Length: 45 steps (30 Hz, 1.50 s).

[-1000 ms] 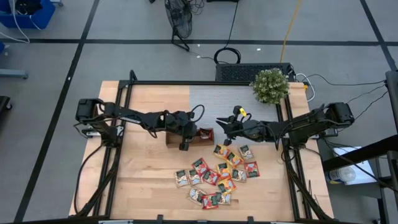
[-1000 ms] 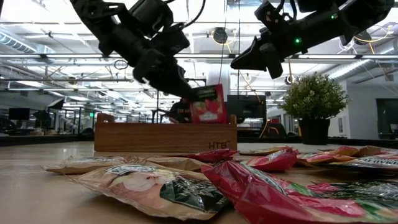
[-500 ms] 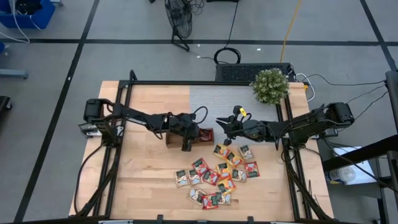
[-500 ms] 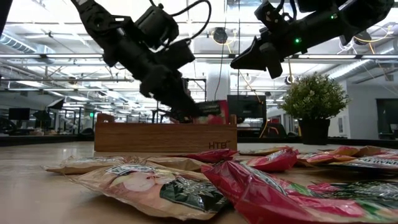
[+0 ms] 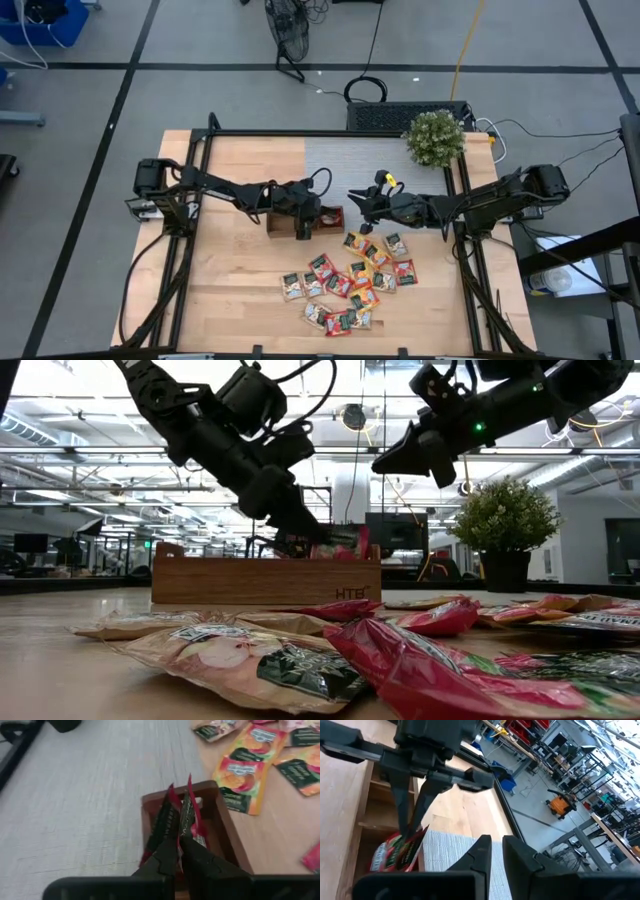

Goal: Pick & Place Tea
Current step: Put the red tea bag into the right section of the wooden organizer

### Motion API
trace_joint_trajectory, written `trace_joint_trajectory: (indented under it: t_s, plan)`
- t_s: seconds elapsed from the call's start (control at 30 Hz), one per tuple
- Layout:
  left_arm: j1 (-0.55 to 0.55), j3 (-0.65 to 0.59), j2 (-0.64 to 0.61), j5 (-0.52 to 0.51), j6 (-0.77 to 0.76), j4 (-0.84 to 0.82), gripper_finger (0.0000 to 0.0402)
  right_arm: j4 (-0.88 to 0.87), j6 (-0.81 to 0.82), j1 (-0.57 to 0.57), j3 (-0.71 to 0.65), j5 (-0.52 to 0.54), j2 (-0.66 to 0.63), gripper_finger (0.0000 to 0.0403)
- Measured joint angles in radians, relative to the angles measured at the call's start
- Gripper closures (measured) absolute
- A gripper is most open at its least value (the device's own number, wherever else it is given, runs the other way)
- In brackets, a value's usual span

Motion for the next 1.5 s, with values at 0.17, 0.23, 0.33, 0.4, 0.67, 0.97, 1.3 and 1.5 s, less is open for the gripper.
trace_joint_trajectory:
  t_s: [0.17,0.23,0.33,0.4,0.67,0.97,1.3,1.5]
  plan:
    - [0.000,0.000,0.000,-0.025,-0.017,-0.001,0.0370,0.000,0.000,0.000,0.000,0.000,0.000,0.0369]
    - [0.000,0.000,0.000,-0.025,-0.018,-0.002,0.0370,0.000,0.000,0.000,0.000,0.000,0.000,0.0369]
    - [0.000,0.000,0.000,-0.025,-0.019,-0.001,0.0369,0.000,-0.001,0.000,0.000,0.001,0.000,0.0369]
    - [0.000,0.000,0.000,-0.025,-0.023,-0.002,0.0369,0.000,-0.001,0.000,0.000,0.000,0.000,0.0369]
    - [-0.001,0.000,0.000,-0.025,-0.032,-0.002,0.0368,0.000,-0.001,0.000,0.000,0.001,0.000,0.0369]
    - [-0.003,0.000,0.000,-0.068,-0.069,0.000,0.0310,0.000,-0.001,0.000,0.000,0.001,0.000,0.0369]
    - [-0.003,0.000,-0.001,-0.110,-0.023,0.003,0.0239,-0.007,-0.001,0.000,0.000,0.001,0.000,0.0369]
    - [-0.004,0.000,-0.001,-0.110,-0.023,0.007,0.0232,-0.007,-0.001,0.000,0.000,0.001,0.000,0.0369]
